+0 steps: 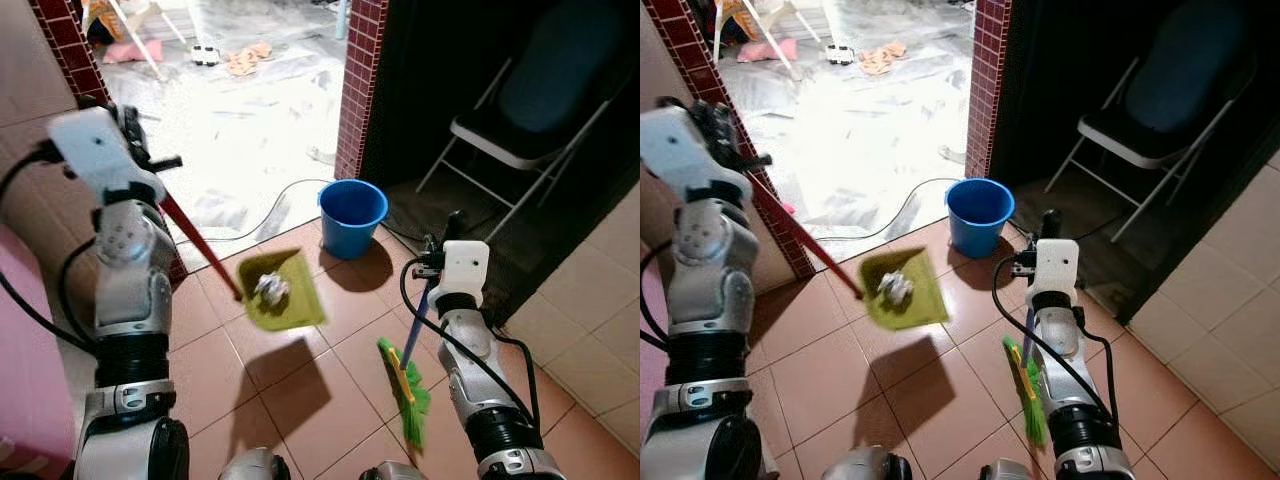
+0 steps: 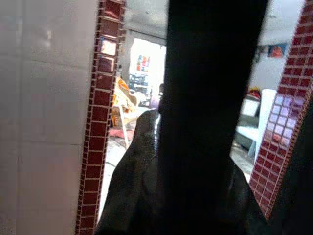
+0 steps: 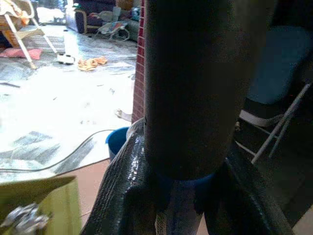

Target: Sweep floor

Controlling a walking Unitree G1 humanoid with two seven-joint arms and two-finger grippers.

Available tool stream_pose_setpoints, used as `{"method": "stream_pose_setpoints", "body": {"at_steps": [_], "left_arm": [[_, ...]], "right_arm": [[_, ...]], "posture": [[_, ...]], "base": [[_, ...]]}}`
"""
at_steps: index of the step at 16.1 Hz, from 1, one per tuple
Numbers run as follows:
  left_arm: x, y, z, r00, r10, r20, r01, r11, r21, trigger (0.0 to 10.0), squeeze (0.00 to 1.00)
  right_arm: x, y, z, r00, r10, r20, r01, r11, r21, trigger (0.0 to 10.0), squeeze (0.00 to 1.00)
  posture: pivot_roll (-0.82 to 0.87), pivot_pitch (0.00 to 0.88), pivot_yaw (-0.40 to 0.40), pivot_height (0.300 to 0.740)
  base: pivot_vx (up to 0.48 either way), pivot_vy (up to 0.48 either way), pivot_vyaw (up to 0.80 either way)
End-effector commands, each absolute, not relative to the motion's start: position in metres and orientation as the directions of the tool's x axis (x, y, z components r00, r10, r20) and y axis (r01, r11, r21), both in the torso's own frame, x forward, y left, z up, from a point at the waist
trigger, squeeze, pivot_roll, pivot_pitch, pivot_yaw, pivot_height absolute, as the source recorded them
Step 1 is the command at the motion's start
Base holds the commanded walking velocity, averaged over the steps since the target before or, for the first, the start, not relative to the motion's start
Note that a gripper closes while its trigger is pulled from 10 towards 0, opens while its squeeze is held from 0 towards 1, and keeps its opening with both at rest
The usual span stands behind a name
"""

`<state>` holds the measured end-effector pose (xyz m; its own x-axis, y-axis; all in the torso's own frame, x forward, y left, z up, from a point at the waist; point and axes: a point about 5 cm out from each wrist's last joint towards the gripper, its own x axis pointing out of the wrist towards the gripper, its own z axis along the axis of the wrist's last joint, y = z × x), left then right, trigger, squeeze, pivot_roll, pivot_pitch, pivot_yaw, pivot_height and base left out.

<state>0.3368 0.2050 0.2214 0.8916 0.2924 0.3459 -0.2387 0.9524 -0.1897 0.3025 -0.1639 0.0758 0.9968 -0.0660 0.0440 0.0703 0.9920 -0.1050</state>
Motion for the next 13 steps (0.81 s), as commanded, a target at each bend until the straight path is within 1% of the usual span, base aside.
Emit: {"method": "stream_pose_setpoints", "body": {"at_steps": [1, 2, 5, 7, 11, 13], "left_arm": [[0.339, 0.207, 0.240, 0.867, 0.327, 0.376, -0.234, 0.933, -0.272, 10.0, 0.00], [0.340, 0.210, 0.242, 0.862, 0.360, 0.357, -0.243, 0.911, -0.332, 10.0, 0.00], [0.343, 0.214, 0.245, 0.858, 0.403, 0.319, -0.253, 0.872, -0.419, 10.0, 0.00], [0.343, 0.212, 0.248, 0.858, 0.393, 0.331, -0.240, 0.875, -0.420, 10.0, 0.00], [0.343, 0.211, 0.251, 0.860, 0.390, 0.329, -0.235, 0.875, -0.424, 10.0, 0.00], [0.343, 0.212, 0.254, 0.859, 0.391, 0.331, -0.233, 0.873, -0.429, 10.0, 0.00]], "right_arm": [[0.302, -0.163, 0.080, 0.997, -0.051, 0.058, 0.057, 0.992, -0.112, 10.0, 0.00], [0.302, -0.162, 0.080, 0.998, -0.044, 0.050, 0.050, 0.992, -0.113, 10.0, 0.00], [0.301, -0.157, 0.078, 0.999, -0.005, 0.037, 0.009, 0.994, -0.104, 10.0, 0.00], [0.300, -0.154, 0.078, 0.999, 0.021, 0.039, -0.017, 0.995, -0.097, 10.0, 0.00], [0.298, -0.153, 0.075, 1.000, 0.021, 0.015, -0.020, 0.994, -0.103, 10.0, 0.00], [0.296, -0.154, 0.072, 1.000, 0.021, 0.003, -0.020, 0.992, -0.122, 10.0, 0.00]], "posture": [[0.02, 0.000, 0.008, 0.740], [0.01, 0.000, 0.003, 0.740], [0.01, 0.000, 0.003, 0.740], [0.01, 0.000, 0.005, 0.740], [0.01, 0.000, 0.007, 0.740], [0.01, 0.000, 0.007, 0.740]], "base": [[0.000, 0.000, 0.00], [0.000, 0.000, 0.00], [0.000, 0.000, 0.00], [0.319, 0.000, 0.00], [0.350, 0.000, -0.73], [0.369, 0.000, 0.00]]}}
